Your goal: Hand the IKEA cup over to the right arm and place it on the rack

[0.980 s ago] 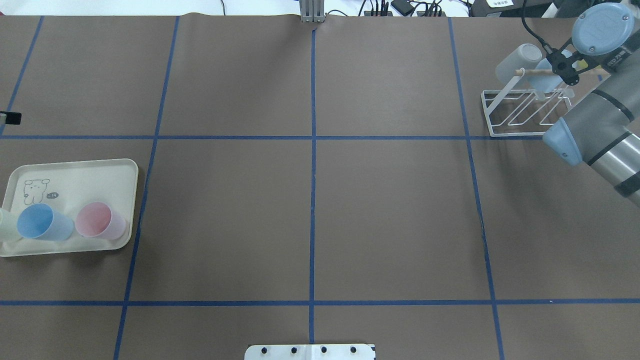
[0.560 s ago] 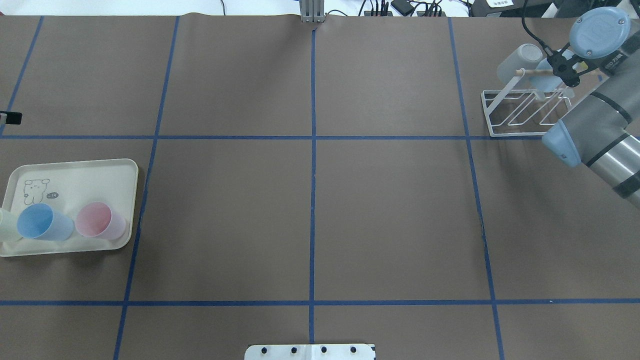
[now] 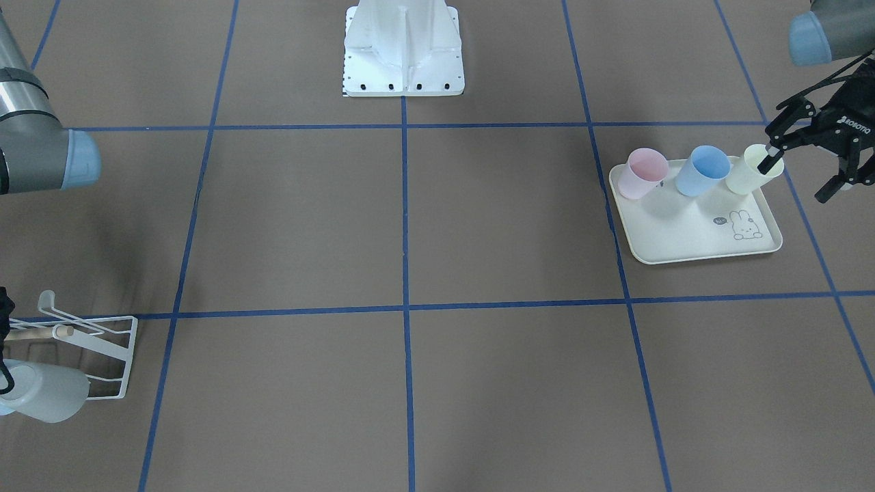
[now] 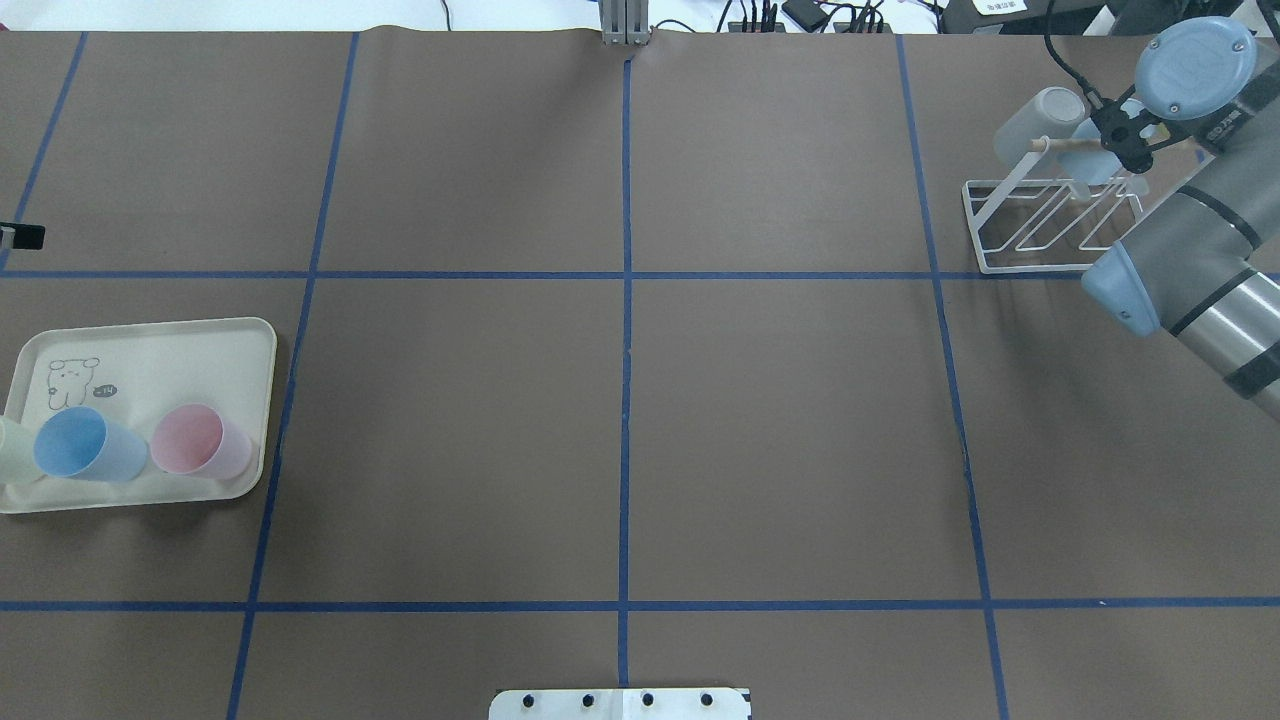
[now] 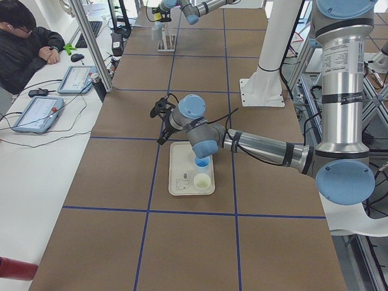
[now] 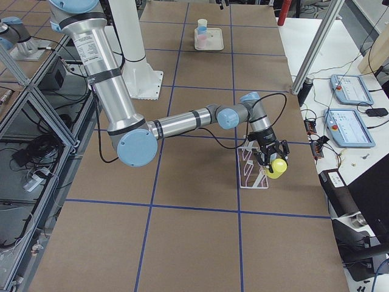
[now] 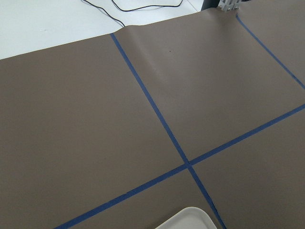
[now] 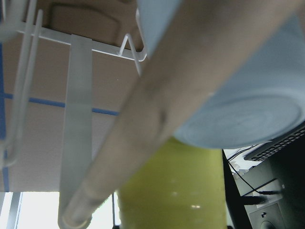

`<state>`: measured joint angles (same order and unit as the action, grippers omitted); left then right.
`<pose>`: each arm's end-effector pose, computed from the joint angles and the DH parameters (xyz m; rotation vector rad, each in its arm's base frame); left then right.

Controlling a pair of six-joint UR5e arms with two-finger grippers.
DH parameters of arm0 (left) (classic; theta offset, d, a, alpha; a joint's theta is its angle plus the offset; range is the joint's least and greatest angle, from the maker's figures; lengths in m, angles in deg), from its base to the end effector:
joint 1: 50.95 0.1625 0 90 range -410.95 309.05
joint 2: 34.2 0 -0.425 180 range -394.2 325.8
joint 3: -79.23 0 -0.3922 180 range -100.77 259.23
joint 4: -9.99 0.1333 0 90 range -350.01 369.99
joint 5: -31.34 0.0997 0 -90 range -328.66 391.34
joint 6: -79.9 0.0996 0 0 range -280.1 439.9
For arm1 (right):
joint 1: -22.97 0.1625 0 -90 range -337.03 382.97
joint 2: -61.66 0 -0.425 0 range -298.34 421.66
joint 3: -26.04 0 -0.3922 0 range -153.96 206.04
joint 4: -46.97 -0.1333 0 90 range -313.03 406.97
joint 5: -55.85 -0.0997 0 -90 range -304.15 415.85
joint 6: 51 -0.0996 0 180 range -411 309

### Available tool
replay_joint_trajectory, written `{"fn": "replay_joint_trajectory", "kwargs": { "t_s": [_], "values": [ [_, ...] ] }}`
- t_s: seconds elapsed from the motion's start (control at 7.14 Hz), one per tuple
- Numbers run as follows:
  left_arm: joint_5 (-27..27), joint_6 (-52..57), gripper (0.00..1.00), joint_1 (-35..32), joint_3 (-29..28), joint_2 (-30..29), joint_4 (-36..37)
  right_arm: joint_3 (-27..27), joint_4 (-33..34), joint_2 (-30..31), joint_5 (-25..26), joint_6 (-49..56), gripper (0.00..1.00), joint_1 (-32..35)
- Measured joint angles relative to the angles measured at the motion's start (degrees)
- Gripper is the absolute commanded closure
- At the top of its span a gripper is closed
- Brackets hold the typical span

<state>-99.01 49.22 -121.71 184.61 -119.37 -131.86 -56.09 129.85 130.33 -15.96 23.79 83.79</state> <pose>0.0877 -0.4600 0.4610 0.6744 1.0076 0.2084 -0.1795 -0.6587 0.5206 0.2352 0.4868 -1.7196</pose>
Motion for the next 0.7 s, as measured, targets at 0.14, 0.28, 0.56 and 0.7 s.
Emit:
{"fn": "replay_joint_trajectory", "kwargs": {
  "t_s": [0.14, 0.28, 0.56, 0.7],
  "values": [
    [0.00, 0.00, 0.00, 0.00, 0.00, 0.00, 0.00, -0.05, 0.00, 0.09, 0.03, -0.41, 0.54, -0.04],
    [0.00, 0.00, 0.00, -0.01, 0.00, 0.00, 0.00, -0.10, 0.00, 0.15, 0.19, -0.63, 0.49, -0.10],
    [-0.04, 0.00, 0.00, -0.02, 0.00, 0.00, 0.00, -0.13, 0.00, 0.07, 0.81, -1.11, 0.25, -0.36],
    [-0.02, 0.00, 0.00, -0.02, 0.00, 0.00, 0.00, -0.13, 0.00, 0.00, 0.97, -1.39, 0.24, -0.46]
  ]
}}
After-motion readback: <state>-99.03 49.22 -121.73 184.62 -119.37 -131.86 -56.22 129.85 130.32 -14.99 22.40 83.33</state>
